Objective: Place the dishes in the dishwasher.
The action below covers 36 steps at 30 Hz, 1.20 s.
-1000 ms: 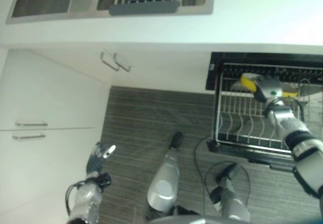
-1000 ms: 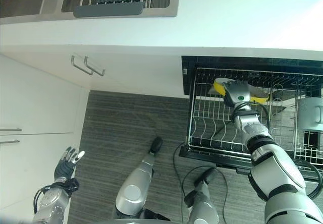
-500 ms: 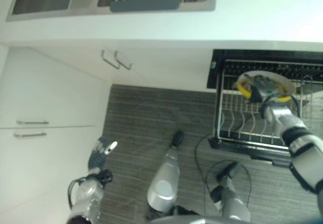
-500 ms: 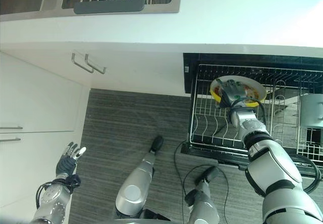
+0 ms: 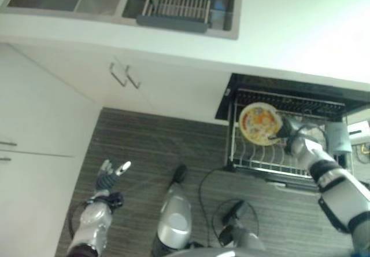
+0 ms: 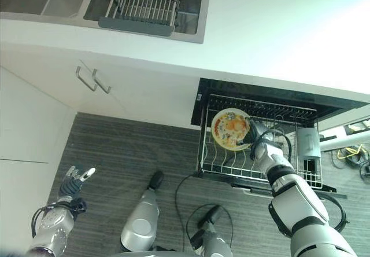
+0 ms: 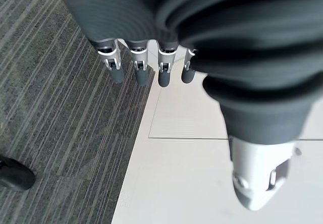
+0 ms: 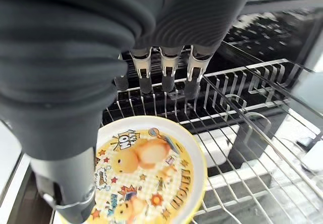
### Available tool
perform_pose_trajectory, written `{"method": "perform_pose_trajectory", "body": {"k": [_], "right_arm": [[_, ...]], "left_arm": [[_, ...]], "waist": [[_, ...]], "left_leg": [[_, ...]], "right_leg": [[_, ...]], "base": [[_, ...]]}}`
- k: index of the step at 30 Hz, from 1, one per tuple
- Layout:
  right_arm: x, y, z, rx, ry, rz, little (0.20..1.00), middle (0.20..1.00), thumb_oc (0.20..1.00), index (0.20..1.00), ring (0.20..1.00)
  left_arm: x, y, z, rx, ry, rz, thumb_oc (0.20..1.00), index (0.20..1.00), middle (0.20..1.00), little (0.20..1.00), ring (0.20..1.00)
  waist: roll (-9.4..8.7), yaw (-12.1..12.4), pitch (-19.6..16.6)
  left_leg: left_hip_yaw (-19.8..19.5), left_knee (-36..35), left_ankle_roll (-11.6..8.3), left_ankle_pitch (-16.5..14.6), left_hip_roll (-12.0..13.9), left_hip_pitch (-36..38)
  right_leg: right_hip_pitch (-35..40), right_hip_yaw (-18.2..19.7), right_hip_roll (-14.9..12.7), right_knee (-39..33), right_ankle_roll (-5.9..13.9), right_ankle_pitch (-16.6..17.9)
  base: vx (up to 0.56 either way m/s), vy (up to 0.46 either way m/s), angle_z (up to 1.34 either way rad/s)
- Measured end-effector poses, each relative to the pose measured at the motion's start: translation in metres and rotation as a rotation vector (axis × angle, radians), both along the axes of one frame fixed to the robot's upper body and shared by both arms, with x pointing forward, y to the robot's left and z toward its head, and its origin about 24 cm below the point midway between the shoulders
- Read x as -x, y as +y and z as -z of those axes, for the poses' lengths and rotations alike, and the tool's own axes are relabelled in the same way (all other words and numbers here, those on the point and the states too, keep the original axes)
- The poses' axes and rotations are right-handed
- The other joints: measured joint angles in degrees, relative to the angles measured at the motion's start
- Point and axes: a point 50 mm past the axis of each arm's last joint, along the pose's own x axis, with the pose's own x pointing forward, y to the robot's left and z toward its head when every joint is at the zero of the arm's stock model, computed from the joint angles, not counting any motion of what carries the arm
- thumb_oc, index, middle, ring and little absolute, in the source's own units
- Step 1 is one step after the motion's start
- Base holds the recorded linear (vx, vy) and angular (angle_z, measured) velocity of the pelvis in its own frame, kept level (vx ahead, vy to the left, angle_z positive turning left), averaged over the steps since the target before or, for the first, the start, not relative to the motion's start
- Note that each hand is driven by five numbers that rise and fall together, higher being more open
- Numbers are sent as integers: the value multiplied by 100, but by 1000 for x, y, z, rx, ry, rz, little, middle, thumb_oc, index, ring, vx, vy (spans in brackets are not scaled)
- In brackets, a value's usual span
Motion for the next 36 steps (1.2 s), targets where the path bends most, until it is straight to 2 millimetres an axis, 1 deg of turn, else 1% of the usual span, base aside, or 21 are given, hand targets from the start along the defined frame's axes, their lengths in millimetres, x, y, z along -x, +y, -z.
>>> {"method": "perform_pose_trajectory", "body": {"k": [1,4,6,8,10,11,12,13,14,15,17,19,21,23,26,29,31,32,33,35,36], "right_arm": [[6,6,8,-61,6,0,1000,1000,1000,1000,1000],[23,9,26,-111,45,-3,1000,1000,1000,1000,1000],[32,18,32,-168,36,-32,1000,1000,1000,1000,1000],[42,29,31,-273,-7,-43,1000,1000,1000,1000,1000],[59,38,26,-385,-86,-50,1000,1000,1000,1000,1000],[64,36,29,-387,-82,-33,1000,1000,1000,1000,1000],[78,29,32,-418,-96,2,1000,1000,1000,1000,1000],[85,26,30,-439,-123,23,1000,1000,1000,1000,1000],[93,23,29,-452,-143,43,1000,1000,1000,1000,1000],[92,18,25,-449,-164,59,1000,1000,1000,1000,1000],[94,13,19,-450,-192,68,1000,1000,1000,1000,1000],[97,8,-2,-514,-301,87,1000,1000,1000,1000,1000],[100,0,-4,-551,-334,147,1000,1000,1000,1000,1000],[104,-1,-3,-623,-372,202,1000,1000,1000,1000,1000],[108,-3,-7,-621,-385,200,1000,1000,1000,1000,1000],[111,-7,-10,-611,-383,203,1000,1000,1000,1000,1000],[114,-9,-3,-613,-341,235,1000,1000,1000,1000,1000],[119,-11,8,-652,-298,289,1000,1000,1000,1000,1000],[133,-14,38,-715,-183,413,1000,1000,1000,1000,1000],[150,-8,65,-820,-67,534,1000,1000,1000,1000,1000],[152,-6,69,-857,-45,558,1000,1000,1000,1000,1000]], "left_arm": [[3,5,0,-4,9,-29,1000,1000,1000,1000,1000],[7,7,2,-8,32,-37,1000,1000,1000,1000,1000],[16,8,6,-31,63,-31,1000,1000,1000,1000,1000],[27,10,11,-30,95,-42,1000,1000,1000,1000,1000],[40,7,20,-9,134,-80,1000,1000,1000,1000,1000],[41,5,21,1,131,-90,1000,1000,1000,1000,1000],[41,3,22,17,121,-112,1000,1000,1000,1000,1000],[45,2,25,23,126,-133,1000,1000,1000,1000,1000],[58,0,31,30,158,-171,1000,1000,1000,1000,1000],[65,-1,36,37,182,-189,1000,1000,1000,1000,1000],[64,-3,38,42,183,-195,1000,1000,1000,1000,1000],[74,-12,48,79,218,-241,1000,1000,1000,1000,1000],[75,-18,54,101,233,-251,1000,1000,1000,1000,1000],[80,-25,59,123,254,-260,1000,1000,1000,1000,1000],[84,-33,63,113,278,-248,1000,1000,1000,1000,1000],[94,-34,69,107,322,-263,1000,1000,1000,1000,1000],[100,-33,71,105,344,-274,1000,1000,1000,1000,1000],[101,-33,71,94,351,-276,1000,1000,1000,1000,1000],[105,-34,72,74,369,-266,1000,1000,1000,1000,1000],[106,-38,74,52,388,-240,1000,1000,1000,1000,1000],[106,-38,74,41,391,-231,1000,1000,1000,1000,1000]], "waist": [[-141,-33,-117],[-333,-102,-202],[-394,-257,-230],[-511,-385,-274],[-558,-636,-301],[-555,-790,-306],[-542,-867,-322],[-522,-874,-352],[-479,-999,-453],[-392,-1172,-519],[-264,-1324,-713],[-34,-1390,-869],[65,-1522,-968],[161,-1654,-1010],[379,-1871,-1141],[516,-1941,-1232],[554,-1954,-1256],[535,-1963,-1271],[502,-1957,-1283],[489,-1964,-1285],[485,-1969,-1286]], "left_leg": [[19,0,-18,-15,38,27],[133,-8,-26,-35,74,150],[153,-7,-59,-104,91,273],[280,-6,-10,-162,147,344],[468,-4,15,-181,178,453],[480,-6,-7,-197,178,492],[530,-14,21,-185,181,542],[618,-24,35,-212,186,610],[748,-42,49,-258,203,704],[823,-44,41,-308,218,814],[850,-48,26,-317,250,864],[1021,-133,18,-316,254,1020],[1073,-134,21,-323,241,1084],[1138,-160,48,-355,215,1136],[1240,-172,109,-415,152,1232],[1339,-173,113,-427,151,1309],[1386,-173,116,-443,149,1333],[1390,-173,116,-442,156,1348],[1397,-173,115,-450,163,1423],[1398,-173,117,-455,157,1428],[1398,-174,117,-455,159,1436]], "right_leg": [[13,29,34,-1,-9,-24],[54,143,56,0,-19,-28],[161,158,65,-1,12,-82],[154,300,88,-1,17,-131],[162,465,102,-1,-15,-114],[164,480,99,0,-16,-113],[178,532,102,0,-26,-105],[183,610,100,1,-49,-88],[211,722,94,0,-86,-60],[282,767,101,0,-83,-61],[278,789,144,1,-83,-62],[308,933,137,0,-79,-62],[311,975,119,0,-69,-69],[341,1062,97,-1,-58,-81],[381,1130,29,-2,1,-132],[388,1228,33,-2,15,-133],[385,1248,33,-3,18,-135],[392,1255,41,-1,17,-133],[467,1254,49,-2,15,-137],[475,1252,44,-2,10,-147],[484,1251,45,-2,10,-146]], "base": [[64,-29,-9],[94,-26,-16],[75,2,-15],[49,28,-25],[66,61,-39],[99,94,-33],[96,93,-20],[71,73,-41],[67,76,-48],[68,80,-37],[67,96,-16],[41,113,-29],[57,168,-17],[63,148,-16],[57,104,-15],[53,71,-14],[68,21,-14],[65,-2,-2],[40,-1,-1],[22,-1,-1],[37,-7,0]]}}
